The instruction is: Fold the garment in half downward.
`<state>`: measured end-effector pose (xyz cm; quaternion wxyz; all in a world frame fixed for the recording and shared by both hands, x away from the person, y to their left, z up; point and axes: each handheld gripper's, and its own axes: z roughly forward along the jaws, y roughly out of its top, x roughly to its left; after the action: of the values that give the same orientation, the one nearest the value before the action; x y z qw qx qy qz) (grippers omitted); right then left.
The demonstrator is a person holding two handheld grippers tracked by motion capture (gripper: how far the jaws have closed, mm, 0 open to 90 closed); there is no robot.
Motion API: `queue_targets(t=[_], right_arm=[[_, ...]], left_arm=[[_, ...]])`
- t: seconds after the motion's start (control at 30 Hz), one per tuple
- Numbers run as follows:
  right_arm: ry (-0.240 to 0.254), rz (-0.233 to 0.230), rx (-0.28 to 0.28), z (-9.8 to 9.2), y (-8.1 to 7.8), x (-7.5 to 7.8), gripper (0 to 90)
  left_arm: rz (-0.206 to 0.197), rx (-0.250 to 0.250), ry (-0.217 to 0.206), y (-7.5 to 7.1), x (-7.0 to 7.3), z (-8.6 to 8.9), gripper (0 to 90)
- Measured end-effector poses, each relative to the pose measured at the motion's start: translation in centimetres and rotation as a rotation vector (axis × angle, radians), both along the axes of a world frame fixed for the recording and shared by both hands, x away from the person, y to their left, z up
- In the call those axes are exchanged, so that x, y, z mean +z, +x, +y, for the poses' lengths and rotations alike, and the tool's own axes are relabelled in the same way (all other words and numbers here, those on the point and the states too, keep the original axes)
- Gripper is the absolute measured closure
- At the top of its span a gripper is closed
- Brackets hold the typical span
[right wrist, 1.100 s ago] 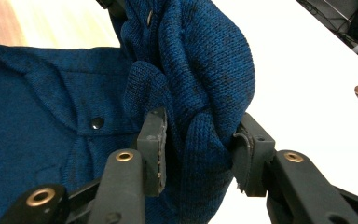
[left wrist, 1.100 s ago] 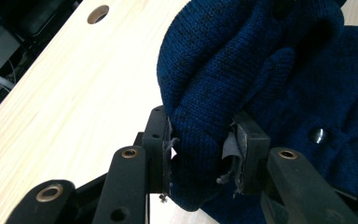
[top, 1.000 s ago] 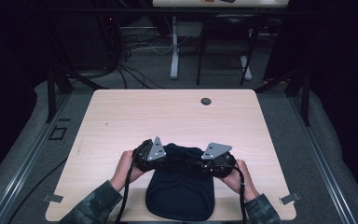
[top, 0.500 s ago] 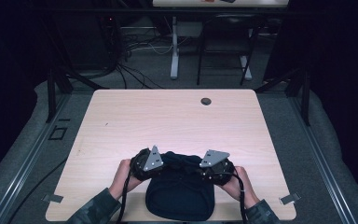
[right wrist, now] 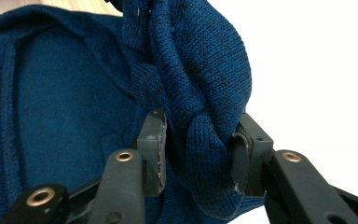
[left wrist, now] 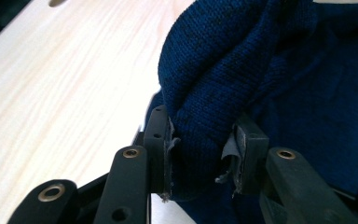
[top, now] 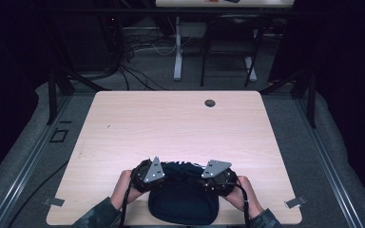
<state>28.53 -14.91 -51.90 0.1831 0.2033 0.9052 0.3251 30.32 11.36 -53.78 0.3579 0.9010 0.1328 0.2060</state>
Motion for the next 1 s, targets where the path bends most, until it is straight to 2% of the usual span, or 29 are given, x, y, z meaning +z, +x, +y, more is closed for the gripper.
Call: queue_targets(t=[0.23,0.33,0.63,0.73,0.87,1.0], right_arm=[[-0.017,0.034,0.013,0.1,-0.6,-1.0,58.8],[-0.031,0.047,0.016,0.1,-0.9,-1.5,58.1],[-0.048,0.080,0.024,0.1,-1.4,-3.0,55.2],[-0.049,0.088,0.027,0.0,-1.5,-3.2,54.7],[-0.051,0.088,0.027,0.0,-1.6,-3.3,53.9],[-0.042,0.096,0.022,0.1,-1.9,-3.2,48.1]], left_arm=[[0.025,-0.019,0.017,-0.8,-0.7,0.0,64.3],[0.048,-0.025,0.019,-1.0,-1.2,-0.1,63.9],[0.105,-0.051,0.064,-1.3,-2.2,0.0,59.0],[0.115,-0.044,0.052,-1.5,-2.3,0.1,56.6],[0.169,-0.042,0.030,-1.7,-1.9,0.6,50.3],[0.192,-0.037,0.008,-2.2,-1.5,1.2,44.2]])
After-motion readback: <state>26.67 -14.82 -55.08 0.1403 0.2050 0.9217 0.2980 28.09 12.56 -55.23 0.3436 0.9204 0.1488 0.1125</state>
